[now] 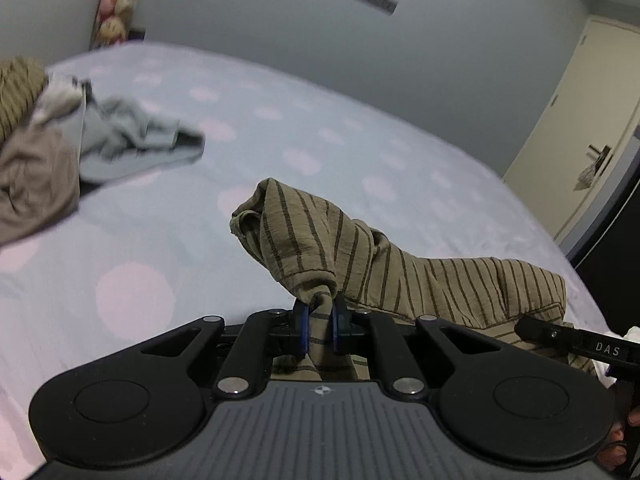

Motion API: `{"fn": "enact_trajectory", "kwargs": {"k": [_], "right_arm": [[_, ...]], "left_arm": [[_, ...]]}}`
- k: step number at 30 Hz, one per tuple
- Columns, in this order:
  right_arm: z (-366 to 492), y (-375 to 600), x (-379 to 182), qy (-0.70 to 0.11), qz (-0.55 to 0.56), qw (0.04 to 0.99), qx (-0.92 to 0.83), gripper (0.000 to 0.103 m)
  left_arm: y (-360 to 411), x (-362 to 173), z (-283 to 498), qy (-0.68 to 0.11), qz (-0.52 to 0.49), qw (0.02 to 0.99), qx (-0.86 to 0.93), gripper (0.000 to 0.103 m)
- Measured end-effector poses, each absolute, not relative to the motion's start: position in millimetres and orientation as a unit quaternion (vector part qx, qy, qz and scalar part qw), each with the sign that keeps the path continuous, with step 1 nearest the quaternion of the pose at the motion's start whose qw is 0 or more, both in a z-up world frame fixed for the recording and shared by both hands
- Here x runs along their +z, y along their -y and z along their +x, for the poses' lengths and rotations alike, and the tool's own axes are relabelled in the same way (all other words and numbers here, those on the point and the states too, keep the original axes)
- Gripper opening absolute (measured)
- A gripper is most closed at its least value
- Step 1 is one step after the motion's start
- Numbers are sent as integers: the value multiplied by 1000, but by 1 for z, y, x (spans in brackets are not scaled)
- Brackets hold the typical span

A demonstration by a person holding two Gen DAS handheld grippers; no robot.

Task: Fold clothes
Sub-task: 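Pinch the folded shirt edge with the left gripper while the right gripper pinches it and lift, then carry the striped shirt with both grippers toward the rust-red blanket on the pillow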

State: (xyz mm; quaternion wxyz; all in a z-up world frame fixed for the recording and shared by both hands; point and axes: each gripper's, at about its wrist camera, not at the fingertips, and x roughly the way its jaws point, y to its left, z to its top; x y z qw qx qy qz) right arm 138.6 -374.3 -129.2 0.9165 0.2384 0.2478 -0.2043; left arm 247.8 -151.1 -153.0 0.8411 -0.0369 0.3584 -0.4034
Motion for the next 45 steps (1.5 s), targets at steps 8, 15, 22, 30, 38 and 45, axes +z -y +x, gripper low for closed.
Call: {"fn": "enact_trajectory", "kwargs": {"k": [8,15,22,30,38,45], "right_arm": [[108,361,-83,-182,219,933,-218,14],[69,356,-41,-136,202,942,-231,14],[18,355,-6,-104,185,942,-259,14],[-65,356,30,-60,171,931,-317,14],[-162,347,50,-17,162,903,-397,14],[-238,345,44,22,182,860,-476,14]], "left_arm": [[143,-101,224,-299,-68,852,-425,8],[148,-65,202,-266,-78,846,-455,8],[168,-36,175,-242,-76,826,-503,8],[205,-5,132,-215,-67,785,-577,8],[271,25,82,-185,-27,728,-660,8],[342,40,22,-158,32,668,-726,8]]}}
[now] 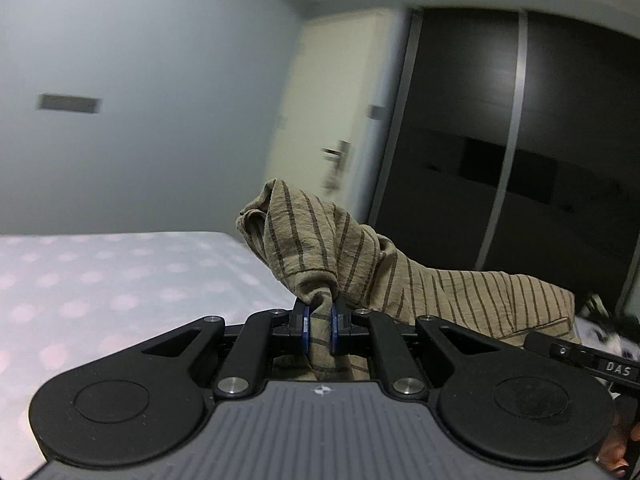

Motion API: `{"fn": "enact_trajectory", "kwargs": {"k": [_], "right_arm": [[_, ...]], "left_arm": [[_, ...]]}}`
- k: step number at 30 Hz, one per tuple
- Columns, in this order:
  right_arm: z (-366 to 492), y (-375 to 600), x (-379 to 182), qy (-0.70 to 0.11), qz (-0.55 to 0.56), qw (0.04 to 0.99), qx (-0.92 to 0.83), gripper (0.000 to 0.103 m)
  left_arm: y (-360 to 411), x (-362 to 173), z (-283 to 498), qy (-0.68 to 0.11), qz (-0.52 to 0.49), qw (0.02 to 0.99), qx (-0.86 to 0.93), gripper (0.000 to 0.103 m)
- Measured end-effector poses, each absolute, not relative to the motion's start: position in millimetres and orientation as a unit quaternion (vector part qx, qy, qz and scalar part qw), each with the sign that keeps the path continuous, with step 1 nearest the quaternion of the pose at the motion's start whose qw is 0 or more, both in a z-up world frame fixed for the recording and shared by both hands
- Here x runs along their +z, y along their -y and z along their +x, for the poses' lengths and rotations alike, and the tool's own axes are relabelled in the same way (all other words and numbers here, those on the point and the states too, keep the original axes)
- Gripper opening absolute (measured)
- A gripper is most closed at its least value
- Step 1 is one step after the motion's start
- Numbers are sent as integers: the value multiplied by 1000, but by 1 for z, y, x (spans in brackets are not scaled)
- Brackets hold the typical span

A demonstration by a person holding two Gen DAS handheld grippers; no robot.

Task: Fold clothes
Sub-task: 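Carry the striped shirt with both grippers toward the rust-red blanket on the pillow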

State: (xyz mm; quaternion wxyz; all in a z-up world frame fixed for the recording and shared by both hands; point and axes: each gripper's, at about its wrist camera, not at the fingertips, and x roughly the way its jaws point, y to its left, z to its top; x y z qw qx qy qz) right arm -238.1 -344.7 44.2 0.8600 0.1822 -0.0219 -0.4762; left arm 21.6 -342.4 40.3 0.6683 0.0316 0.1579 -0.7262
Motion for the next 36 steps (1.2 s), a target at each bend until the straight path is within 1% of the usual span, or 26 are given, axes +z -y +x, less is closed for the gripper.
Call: {"fn": "enact_trajectory", "kwargs": {"k": [6,10,12,21,27,36], "right_arm": [[-279,346,33,42,194,812,-549,14],[-281,357,26,46,207,783,-585,14],[-296,359,17,44,216,767,-603,14],[-310,400,-35,20,304,701,-645,14],[-317,436,-67,0,343,669,-660,14],[-324,464,-113,-50,373,622,-686,14]], "left_arm": [[405,35,-19,-147,80,614,-772,8],[443,24,-37,-141,116,586,-790,8],[461,13,-44,-142,134,572,-797,8],[543,-38,-72,-154,215,515,-815,8],[590,-74,-71,-184,246,492,-815,8],[641,-105,-77,-208,286,463,-813,8]]}}
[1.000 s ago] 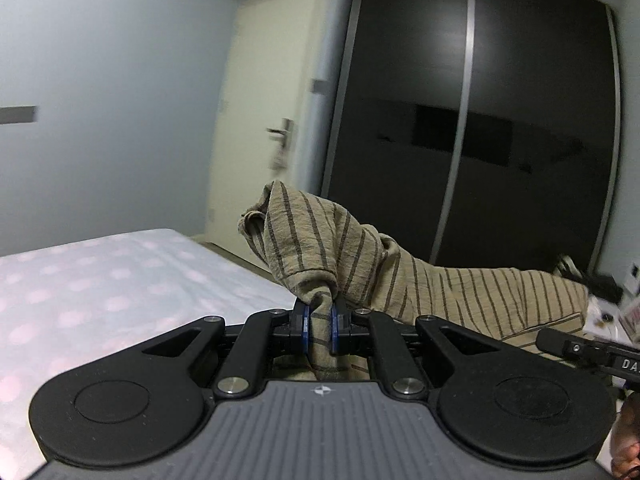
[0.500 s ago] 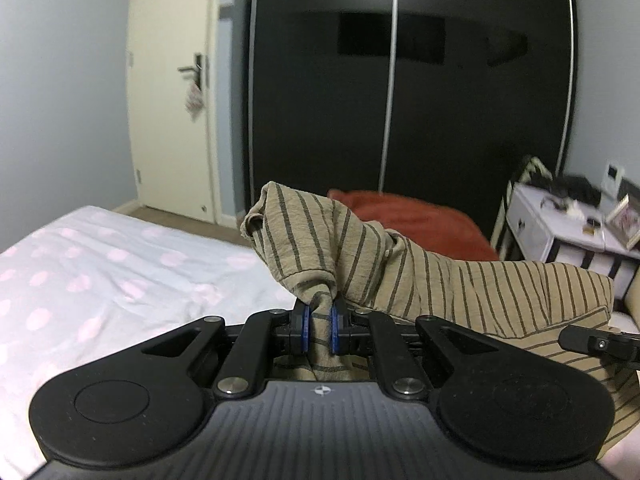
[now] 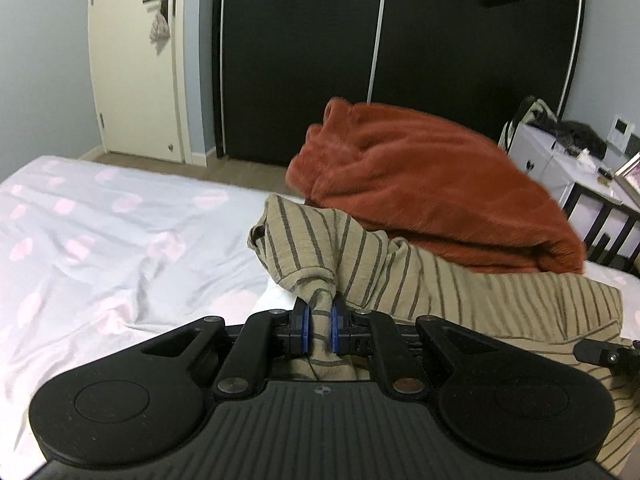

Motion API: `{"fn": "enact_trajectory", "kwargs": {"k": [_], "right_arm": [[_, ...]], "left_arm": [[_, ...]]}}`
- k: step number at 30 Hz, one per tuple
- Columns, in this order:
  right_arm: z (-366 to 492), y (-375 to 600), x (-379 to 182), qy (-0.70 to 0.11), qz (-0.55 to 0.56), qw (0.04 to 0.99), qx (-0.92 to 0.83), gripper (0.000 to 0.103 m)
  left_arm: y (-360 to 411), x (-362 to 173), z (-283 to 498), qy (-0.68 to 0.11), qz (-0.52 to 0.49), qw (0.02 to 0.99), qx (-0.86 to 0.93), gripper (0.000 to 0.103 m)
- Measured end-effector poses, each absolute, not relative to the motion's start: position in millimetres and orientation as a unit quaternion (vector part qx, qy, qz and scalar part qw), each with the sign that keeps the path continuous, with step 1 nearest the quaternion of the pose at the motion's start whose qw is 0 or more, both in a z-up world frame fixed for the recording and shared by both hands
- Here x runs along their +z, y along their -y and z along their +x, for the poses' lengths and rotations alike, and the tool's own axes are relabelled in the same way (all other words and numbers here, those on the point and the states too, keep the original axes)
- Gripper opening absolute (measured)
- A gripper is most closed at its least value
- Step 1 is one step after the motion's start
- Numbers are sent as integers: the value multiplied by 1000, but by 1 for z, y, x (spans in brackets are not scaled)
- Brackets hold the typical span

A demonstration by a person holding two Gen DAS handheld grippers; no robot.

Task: Fold clothes
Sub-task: 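Carry the striped shirt with both grippers toward the rust-red blanket on the pillow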

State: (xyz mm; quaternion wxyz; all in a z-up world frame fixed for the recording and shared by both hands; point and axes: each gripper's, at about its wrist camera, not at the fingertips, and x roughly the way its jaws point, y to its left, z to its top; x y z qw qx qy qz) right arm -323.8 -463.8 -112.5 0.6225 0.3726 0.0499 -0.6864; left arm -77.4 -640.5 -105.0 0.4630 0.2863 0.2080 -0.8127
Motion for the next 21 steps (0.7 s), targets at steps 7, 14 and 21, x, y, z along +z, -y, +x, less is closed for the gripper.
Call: {"fn": "enact_trajectory", "kwargs": {"k": [7,14,21], "right_arm": [[-324,479,-141,-69,400,611,-679,14],[-325,491,-151,-73,416,607,-673,14],[-333,485,-135,-76,417,608,-672,31]], "left_arm": [[656,-131,-71,-236,300,448,-808,9],[669,-149,-72,-260,308,450,-797,11],[655,-120,-63,-234,299,463,-801,25]]}}
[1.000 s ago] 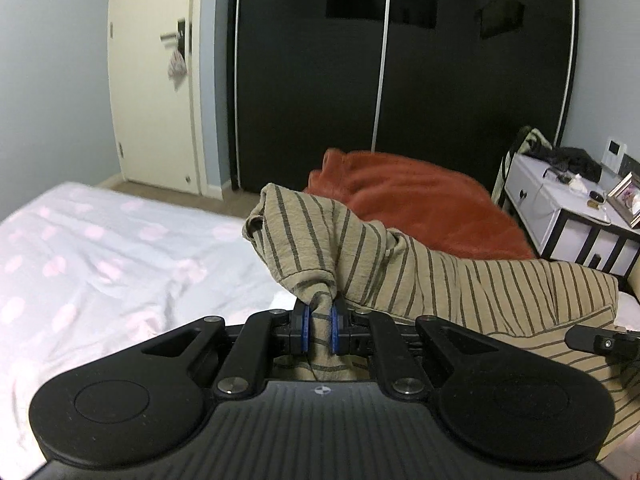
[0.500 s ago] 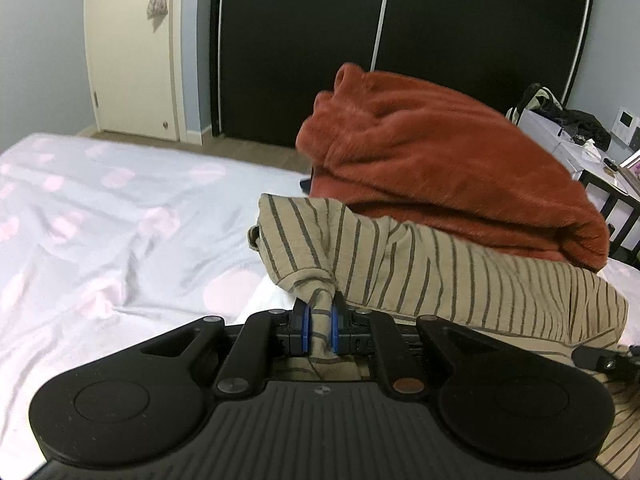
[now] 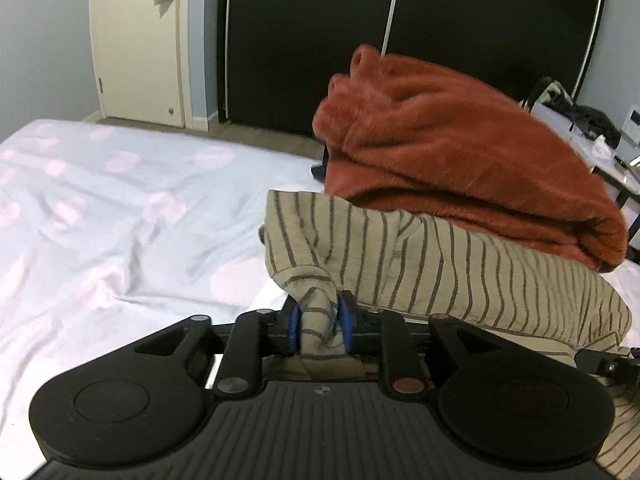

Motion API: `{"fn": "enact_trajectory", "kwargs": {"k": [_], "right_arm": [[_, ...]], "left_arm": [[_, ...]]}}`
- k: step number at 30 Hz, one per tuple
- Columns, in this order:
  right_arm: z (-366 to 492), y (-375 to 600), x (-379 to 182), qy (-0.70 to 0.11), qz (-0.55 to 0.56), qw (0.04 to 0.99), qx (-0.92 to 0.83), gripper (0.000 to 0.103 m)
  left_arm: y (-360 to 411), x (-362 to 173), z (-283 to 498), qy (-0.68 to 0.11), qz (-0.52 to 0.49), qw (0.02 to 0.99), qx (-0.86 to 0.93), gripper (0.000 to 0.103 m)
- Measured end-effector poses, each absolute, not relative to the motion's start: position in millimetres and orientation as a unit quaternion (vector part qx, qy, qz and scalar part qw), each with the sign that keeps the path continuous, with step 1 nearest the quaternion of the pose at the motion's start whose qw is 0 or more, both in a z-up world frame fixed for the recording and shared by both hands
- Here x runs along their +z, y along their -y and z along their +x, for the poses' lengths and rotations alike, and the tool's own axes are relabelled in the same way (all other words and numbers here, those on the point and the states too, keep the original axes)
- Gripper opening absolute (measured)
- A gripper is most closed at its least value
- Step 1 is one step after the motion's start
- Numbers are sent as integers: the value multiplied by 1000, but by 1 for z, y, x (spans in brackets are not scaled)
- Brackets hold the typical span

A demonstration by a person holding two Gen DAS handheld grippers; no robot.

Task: Fold clothes
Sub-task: 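Carry the striped shirt with both grippers toward the rust-red blanket on the pillow, then lower the shirt beside the blanket and open both grippers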

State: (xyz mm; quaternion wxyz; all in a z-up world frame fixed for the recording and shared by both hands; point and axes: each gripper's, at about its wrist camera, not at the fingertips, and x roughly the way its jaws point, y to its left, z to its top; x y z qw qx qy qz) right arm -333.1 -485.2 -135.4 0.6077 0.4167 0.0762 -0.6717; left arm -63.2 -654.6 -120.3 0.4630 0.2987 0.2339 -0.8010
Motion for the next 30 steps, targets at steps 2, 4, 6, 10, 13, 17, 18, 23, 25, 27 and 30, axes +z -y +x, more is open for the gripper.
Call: {"fn": "enact_trajectory", "kwargs": {"k": [2,4,6,10,13,17,18,23,25,27,30], "right_arm": [[-338,479,-129,-73,414,605,-676,33],[-343,474,-124,-73,406,603,-683,33],[-347,466,-118,-72,395,594,-698,33],[-350,447,-105,-64,356,574,-734,33],[-342,447,-96,-60,331,594,-731,32],[-329,452,-86,-58,301,623,-720,24],[-324,458,-86,-60,298,630,-715,24],[-293,495,-90,-80,292,655,-692,22],[-284,512,-97,-90,300,655,-688,22],[-279,527,-106,-102,312,650,-685,21],[-273,548,-122,-119,320,641,-688,20]], "left_arm": [[648,-109,-55,-221,294,483,-794,25],[644,-99,-46,-211,296,506,-782,25],[639,-86,-36,-208,291,523,-774,25],[628,-63,-31,-199,272,531,-777,25],[620,-56,-46,-183,266,517,-792,24],[617,-64,-72,-168,262,503,-806,23],[617,-67,-78,-166,261,500,-809,23],[626,-97,-96,-182,269,482,-814,22],[636,-108,-94,-202,269,485,-807,19],[645,-120,-91,-219,270,485,-802,17],[658,-136,-87,-237,270,479,-801,17]]}}
